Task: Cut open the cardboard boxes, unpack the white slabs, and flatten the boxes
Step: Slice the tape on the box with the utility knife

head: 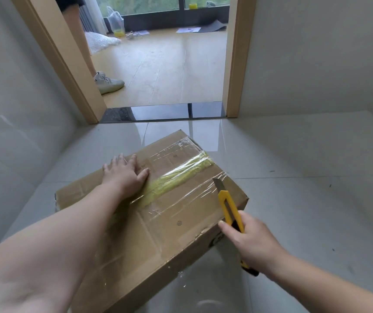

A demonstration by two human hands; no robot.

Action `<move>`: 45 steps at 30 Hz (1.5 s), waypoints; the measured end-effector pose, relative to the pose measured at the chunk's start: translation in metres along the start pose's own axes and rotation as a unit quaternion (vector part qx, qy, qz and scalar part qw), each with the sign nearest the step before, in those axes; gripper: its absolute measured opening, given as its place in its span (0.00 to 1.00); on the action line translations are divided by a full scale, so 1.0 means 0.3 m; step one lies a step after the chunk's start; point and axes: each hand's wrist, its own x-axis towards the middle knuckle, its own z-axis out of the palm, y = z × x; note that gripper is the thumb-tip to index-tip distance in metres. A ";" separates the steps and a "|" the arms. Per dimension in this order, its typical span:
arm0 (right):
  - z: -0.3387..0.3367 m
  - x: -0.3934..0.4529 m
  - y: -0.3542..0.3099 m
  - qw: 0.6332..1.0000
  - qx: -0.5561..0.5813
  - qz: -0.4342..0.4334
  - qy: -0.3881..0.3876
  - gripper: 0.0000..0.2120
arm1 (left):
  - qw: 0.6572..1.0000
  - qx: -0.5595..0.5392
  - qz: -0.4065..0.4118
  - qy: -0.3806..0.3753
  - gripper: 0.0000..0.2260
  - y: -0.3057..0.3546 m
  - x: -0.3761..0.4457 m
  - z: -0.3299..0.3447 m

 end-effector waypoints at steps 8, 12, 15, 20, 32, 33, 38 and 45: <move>0.178 0.097 -0.114 0.991 0.118 0.059 -0.005 0.17 | 0.997 -0.026 -0.068 0.021 0.38 -0.087 0.028 0.023; 0.047 0.305 -0.143 0.984 0.137 0.042 0.104 0.15 | 0.996 -0.040 -0.082 0.008 0.39 -0.088 0.008 0.019; -0.080 0.409 -0.125 0.977 0.148 0.058 0.144 0.17 | 0.997 -0.070 -0.041 0.008 0.38 -0.070 -0.015 0.019; -0.061 0.328 -0.049 0.990 0.111 0.086 0.034 0.16 | 0.999 -0.042 -0.010 0.003 0.39 0.013 -0.032 0.017; -0.301 0.345 0.005 0.988 -0.003 0.104 0.114 0.18 | 0.997 0.008 0.075 -0.023 0.39 0.278 -0.143 -0.033; -0.328 0.342 0.027 0.987 -0.018 0.107 0.118 0.19 | 0.996 0.000 0.085 -0.028 0.37 0.315 -0.154 -0.036; -0.429 0.285 0.128 0.970 -0.125 0.146 0.152 0.19 | 0.990 -0.024 0.128 -0.059 0.35 0.494 -0.245 -0.020; -0.519 0.067 0.249 0.931 -0.139 0.225 0.251 0.19 | 0.959 0.135 0.231 -0.097 0.34 0.712 -0.338 -0.097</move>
